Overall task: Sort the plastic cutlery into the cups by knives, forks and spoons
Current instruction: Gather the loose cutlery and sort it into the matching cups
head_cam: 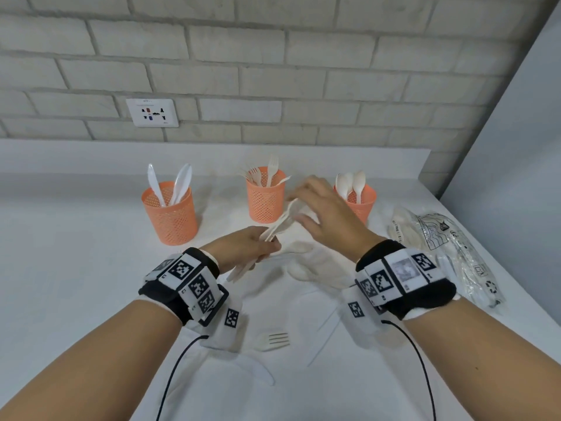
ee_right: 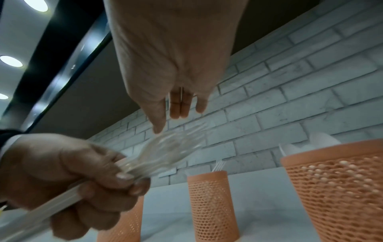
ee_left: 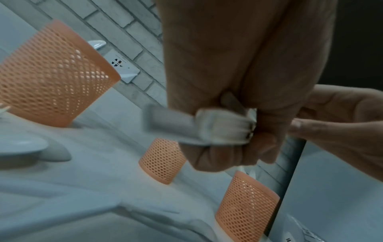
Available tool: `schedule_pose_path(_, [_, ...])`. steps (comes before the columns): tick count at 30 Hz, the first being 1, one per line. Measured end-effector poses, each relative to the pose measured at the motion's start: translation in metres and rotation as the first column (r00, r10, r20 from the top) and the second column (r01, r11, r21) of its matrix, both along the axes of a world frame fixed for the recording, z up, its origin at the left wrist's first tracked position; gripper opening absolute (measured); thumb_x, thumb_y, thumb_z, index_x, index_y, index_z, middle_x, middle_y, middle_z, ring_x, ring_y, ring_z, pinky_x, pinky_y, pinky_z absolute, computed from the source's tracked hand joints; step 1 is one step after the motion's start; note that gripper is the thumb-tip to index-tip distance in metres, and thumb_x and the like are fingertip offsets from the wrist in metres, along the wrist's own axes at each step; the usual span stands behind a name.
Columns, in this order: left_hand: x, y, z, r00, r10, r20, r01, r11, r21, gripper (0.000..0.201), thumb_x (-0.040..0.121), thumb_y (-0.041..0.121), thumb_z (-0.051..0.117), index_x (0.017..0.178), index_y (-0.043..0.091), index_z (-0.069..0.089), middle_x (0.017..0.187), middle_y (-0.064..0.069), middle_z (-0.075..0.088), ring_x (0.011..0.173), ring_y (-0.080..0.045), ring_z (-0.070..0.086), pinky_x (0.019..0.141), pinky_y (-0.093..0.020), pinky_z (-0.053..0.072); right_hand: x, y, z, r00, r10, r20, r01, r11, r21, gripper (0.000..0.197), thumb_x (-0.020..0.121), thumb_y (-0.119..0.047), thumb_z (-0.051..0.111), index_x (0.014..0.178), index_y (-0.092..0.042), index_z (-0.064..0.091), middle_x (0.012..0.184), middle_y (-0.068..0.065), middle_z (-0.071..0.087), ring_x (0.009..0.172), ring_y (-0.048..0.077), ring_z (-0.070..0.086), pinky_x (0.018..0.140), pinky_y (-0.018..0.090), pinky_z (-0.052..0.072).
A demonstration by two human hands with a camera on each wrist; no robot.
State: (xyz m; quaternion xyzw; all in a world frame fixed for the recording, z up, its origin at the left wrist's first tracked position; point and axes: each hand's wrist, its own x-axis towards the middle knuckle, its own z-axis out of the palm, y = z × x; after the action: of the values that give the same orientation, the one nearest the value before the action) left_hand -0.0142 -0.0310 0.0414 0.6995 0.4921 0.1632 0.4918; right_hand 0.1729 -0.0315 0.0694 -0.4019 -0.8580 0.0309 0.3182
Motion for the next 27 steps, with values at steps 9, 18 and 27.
schedule_pose_path(9, [-0.004, -0.007, -0.009, 0.973, 0.183, 0.138, -0.171, 0.981, -0.094, 0.029, 0.096, 0.035, 0.045, 0.077, 0.013, 0.043, 0.059, 0.002, 0.032, 0.053, -0.012, 0.032, 0.051, -0.022, 0.032, 0.055, -0.019, -0.056, 0.893, -0.134, 0.429, 0.380, 0.736, -0.560, 0.023, 0.080, -0.020, 0.068, 0.099, -0.008, 0.067, 0.073, -0.012, 0.045, 0.072, 0.011, 0.046, 0.061, 0.021, 0.035])
schedule_pose_path(18, [0.011, -0.010, -0.006, 0.968, 0.172, 0.183, -0.152, 0.982, -0.115, 0.028, 0.096, 0.034, 0.046, 0.078, 0.012, 0.046, 0.054, 0.005, 0.034, 0.050, -0.010, 0.032, 0.048, -0.021, 0.030, 0.047, -0.036, -0.056, 0.846, -0.163, 0.507, 0.473, 0.668, -0.575, 0.003, 0.093, -0.009, 0.044, 0.092, -0.012, 0.043, 0.093, 0.009, 0.052, 0.083, 0.022, 0.047, 0.064, 0.027, 0.036])
schedule_pose_path(27, [0.014, -0.012, -0.004, 0.983, 0.092, 0.160, -0.071, 0.989, -0.132, 0.028, 0.096, 0.034, 0.046, 0.077, 0.013, 0.045, 0.057, 0.004, 0.033, 0.049, -0.010, 0.031, 0.048, -0.020, 0.031, 0.034, -0.075, -0.058, 0.770, -0.495, 0.403, 0.565, 0.234, -0.791, 0.040, 0.089, 0.006, 0.034, 0.128, 0.007, 0.024, 0.071, 0.013, 0.055, 0.050, 0.021, 0.051, 0.047, 0.028, 0.043])
